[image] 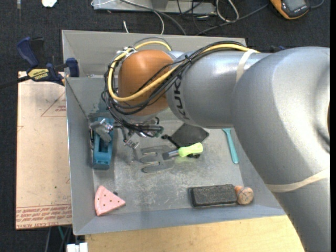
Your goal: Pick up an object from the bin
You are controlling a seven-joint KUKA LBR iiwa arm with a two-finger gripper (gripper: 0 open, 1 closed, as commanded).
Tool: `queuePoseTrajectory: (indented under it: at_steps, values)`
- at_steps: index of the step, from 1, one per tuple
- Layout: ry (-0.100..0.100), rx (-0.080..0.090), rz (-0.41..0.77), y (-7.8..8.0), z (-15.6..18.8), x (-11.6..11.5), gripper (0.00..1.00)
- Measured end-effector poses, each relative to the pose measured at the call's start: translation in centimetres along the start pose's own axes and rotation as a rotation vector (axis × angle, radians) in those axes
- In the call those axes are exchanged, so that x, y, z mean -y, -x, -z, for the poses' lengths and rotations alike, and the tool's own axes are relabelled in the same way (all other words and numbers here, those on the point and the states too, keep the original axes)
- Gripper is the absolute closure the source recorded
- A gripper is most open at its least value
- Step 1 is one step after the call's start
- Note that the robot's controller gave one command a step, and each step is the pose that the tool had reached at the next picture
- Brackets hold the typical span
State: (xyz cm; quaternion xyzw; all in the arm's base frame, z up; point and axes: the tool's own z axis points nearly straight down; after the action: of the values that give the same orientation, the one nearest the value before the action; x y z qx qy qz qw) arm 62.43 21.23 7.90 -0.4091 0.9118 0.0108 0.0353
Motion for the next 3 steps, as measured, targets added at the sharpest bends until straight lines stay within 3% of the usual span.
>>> queuePoseTrajectory:
  at_steps: [1, 2, 3]
  values:
    - [-0.004, -0.004, 0.095, 0.9, 0.8, -2.6, 0.00]
    - [-0.015, -0.002, 0.281, 2.4, 0.2, -2.2, 0.00]
    - [-0.025, 0.021, 0.289, 3.0, 0.3, -2.7, 1.00]
